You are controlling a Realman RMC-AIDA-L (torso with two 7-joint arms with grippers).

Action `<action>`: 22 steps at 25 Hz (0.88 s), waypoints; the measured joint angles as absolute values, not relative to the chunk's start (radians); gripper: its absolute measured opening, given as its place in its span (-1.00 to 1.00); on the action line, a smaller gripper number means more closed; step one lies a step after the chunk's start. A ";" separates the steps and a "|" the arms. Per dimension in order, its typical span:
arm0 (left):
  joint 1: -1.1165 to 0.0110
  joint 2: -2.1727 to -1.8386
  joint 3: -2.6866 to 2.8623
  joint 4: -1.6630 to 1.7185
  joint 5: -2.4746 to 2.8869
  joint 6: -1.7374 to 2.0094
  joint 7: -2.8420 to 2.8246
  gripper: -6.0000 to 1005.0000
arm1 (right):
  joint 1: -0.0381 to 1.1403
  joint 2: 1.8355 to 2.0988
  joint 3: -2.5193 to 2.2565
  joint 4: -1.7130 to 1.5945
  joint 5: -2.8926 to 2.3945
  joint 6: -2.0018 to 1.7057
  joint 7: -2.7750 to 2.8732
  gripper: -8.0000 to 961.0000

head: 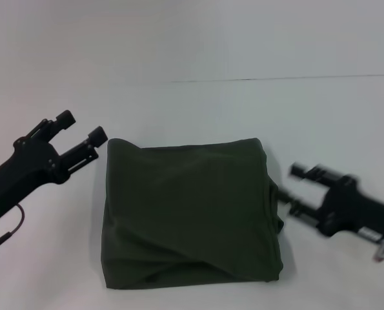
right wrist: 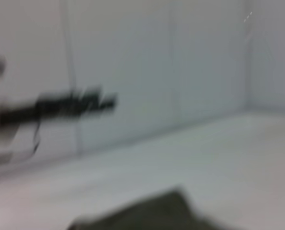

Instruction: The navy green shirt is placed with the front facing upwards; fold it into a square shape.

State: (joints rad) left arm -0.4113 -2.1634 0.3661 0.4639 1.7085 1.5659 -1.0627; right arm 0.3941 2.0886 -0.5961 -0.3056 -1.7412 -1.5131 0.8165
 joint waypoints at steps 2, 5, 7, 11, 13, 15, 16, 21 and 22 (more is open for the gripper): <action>-0.410 -2.159 0.373 0.507 1.734 1.580 -1.144 0.77 | 0.379 2.087 -0.507 -0.308 -1.741 -1.556 0.816 0.29; -0.391 -2.160 0.387 0.565 1.777 1.632 -1.151 0.77 | 0.347 2.086 -0.413 -0.329 -1.741 -1.586 0.817 0.30; -0.370 -2.163 0.403 0.636 1.839 1.672 -1.154 0.77 | 0.318 2.087 -0.373 -0.347 -1.741 -1.592 0.817 0.33; -0.346 -2.163 0.410 0.718 1.960 1.704 -1.151 0.77 | 0.273 2.086 -0.347 -0.375 -1.753 -1.590 0.802 0.41; -0.333 -2.167 0.411 0.751 2.009 1.710 -1.135 0.77 | 0.255 2.086 -0.350 -0.381 -1.770 -1.584 0.777 0.45; -0.317 -2.170 0.411 0.764 2.036 1.722 -1.097 0.77 | 0.238 2.087 -0.350 -0.378 -1.801 -1.581 0.744 0.55; -0.314 -2.171 0.411 0.764 2.038 1.724 -1.086 0.77 | 0.232 2.088 -0.350 -0.375 -1.817 -1.581 0.731 0.62; -0.283 -2.174 0.400 0.755 2.042 1.719 -1.010 0.77 | 0.204 2.092 -0.348 -0.346 -1.909 -1.578 0.692 0.91; -0.278 -2.174 0.394 0.754 2.043 1.716 -1.007 0.77 | 0.199 2.091 -0.346 -0.340 -1.924 -1.576 0.689 0.93</action>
